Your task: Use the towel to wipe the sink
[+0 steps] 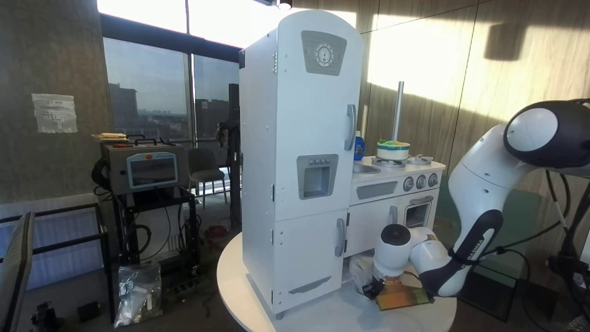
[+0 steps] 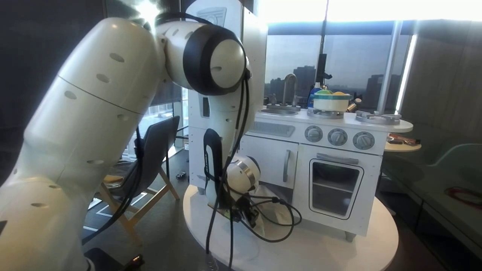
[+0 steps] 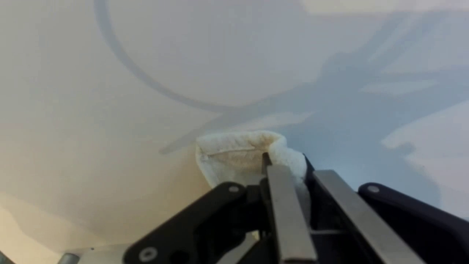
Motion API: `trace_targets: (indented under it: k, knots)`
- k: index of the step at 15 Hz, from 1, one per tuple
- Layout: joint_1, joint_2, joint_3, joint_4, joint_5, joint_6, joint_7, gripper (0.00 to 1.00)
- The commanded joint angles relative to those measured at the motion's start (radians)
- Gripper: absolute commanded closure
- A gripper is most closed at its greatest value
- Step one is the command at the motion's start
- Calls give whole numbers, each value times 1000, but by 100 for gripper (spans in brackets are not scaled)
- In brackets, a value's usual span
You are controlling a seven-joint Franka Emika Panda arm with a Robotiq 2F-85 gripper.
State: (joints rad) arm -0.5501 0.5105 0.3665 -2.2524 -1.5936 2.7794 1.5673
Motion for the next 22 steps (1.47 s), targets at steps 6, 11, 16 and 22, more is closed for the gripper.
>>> trace_targets:
  k: [6,11,16,22]
  knots:
    - [-116,-385,269,-204,685,-254,-289,84]
    - [-170,-517,402,-124,1108,-516,-431,84]
    - [150,-740,70,-70,1396,-691,-526,84]
    - [346,-932,-197,59,1366,-929,-594,85]
